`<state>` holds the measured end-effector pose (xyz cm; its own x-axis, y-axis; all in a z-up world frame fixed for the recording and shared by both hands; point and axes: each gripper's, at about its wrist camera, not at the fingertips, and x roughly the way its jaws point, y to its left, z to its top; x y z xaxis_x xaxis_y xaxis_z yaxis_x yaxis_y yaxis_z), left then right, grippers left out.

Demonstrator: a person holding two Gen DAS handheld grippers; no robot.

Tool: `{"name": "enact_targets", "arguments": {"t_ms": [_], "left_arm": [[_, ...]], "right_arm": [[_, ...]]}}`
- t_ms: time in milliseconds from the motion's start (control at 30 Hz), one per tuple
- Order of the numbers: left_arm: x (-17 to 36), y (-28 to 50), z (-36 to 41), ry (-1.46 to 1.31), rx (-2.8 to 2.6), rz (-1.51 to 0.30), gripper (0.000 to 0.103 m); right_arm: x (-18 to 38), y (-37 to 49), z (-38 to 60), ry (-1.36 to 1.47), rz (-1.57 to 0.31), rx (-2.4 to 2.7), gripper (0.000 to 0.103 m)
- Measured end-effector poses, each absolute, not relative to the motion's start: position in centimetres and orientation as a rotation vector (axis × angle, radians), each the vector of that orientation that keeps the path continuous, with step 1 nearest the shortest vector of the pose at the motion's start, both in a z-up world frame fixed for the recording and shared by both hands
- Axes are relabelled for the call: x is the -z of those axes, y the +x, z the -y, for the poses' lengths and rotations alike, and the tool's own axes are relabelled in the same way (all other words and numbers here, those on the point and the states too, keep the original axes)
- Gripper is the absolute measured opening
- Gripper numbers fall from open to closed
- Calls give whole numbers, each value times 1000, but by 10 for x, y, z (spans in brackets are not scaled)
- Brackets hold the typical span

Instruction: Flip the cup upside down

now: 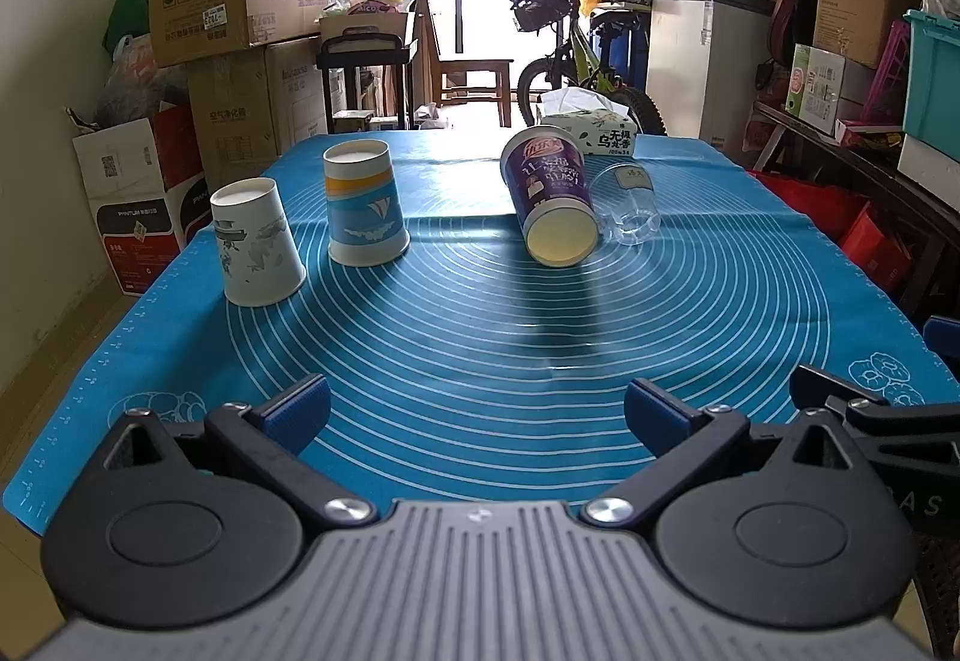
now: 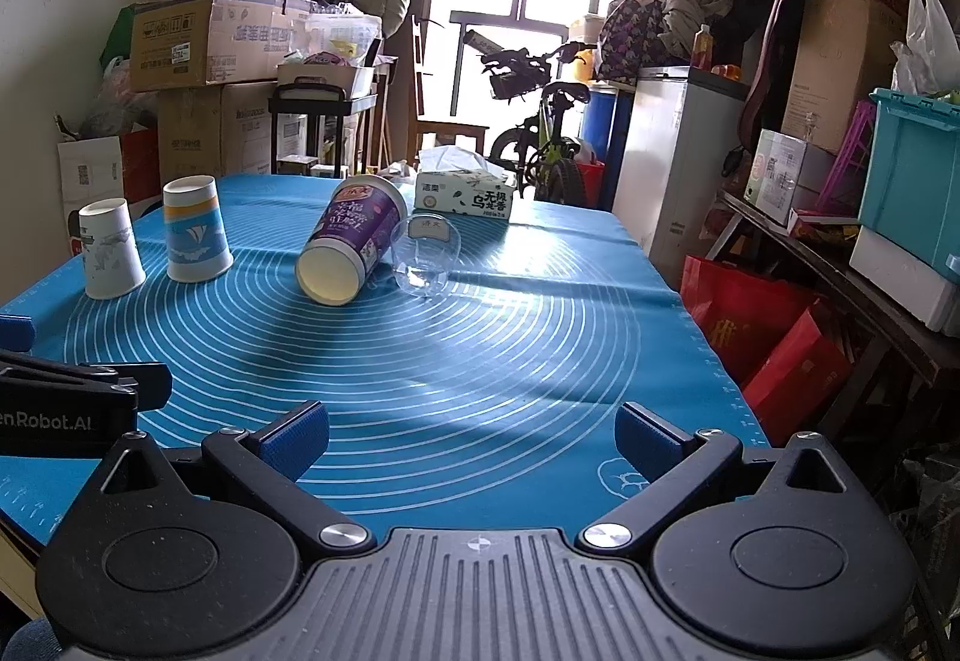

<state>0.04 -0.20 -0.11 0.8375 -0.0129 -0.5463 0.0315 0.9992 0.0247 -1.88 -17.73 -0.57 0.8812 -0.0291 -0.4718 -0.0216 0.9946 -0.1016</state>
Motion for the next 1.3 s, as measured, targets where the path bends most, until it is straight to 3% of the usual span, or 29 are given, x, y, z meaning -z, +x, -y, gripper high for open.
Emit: {"name": "enact_targets", "arguments": {"t_ms": [1300], "left_arm": [[-5,11,2,23,-25,-573,102]], "right_arm": [[2,-10,189,-83,-484,-12,103]]}}
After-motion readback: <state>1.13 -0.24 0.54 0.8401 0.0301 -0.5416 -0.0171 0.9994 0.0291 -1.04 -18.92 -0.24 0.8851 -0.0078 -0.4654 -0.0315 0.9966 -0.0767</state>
